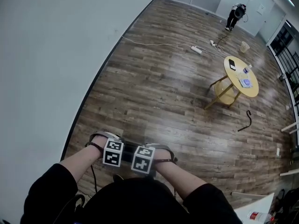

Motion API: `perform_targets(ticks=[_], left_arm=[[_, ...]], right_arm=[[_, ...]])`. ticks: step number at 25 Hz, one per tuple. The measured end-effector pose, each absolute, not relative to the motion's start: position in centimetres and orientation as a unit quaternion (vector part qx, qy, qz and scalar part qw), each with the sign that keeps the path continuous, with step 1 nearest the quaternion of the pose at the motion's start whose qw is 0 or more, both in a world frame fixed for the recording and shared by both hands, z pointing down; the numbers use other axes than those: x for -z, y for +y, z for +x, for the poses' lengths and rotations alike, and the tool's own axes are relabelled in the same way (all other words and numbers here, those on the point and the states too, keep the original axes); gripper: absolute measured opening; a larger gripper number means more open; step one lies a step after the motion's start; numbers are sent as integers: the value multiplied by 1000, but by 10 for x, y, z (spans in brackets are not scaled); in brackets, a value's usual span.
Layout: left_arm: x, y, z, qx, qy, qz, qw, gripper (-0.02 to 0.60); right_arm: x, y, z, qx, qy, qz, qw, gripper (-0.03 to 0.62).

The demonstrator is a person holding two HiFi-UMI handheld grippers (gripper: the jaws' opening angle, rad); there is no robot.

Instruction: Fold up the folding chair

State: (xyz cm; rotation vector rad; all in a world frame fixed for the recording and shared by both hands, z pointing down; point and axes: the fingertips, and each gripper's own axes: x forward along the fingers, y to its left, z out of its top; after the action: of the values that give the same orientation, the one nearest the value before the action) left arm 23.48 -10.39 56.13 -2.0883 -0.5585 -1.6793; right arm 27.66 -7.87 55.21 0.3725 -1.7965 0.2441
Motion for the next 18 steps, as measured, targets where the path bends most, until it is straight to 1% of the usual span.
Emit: perform_targets(ticks=[12, 18], left_arm=[[-558, -109, 242, 611, -164, -756, 167, 46], [-554, -111, 243, 618, -140, -762, 129, 46]], right_arm=[[-552, -86, 286, -60, -779, 138, 609, 44], [-550, -95, 290, -38, -784, 91, 612, 41]])
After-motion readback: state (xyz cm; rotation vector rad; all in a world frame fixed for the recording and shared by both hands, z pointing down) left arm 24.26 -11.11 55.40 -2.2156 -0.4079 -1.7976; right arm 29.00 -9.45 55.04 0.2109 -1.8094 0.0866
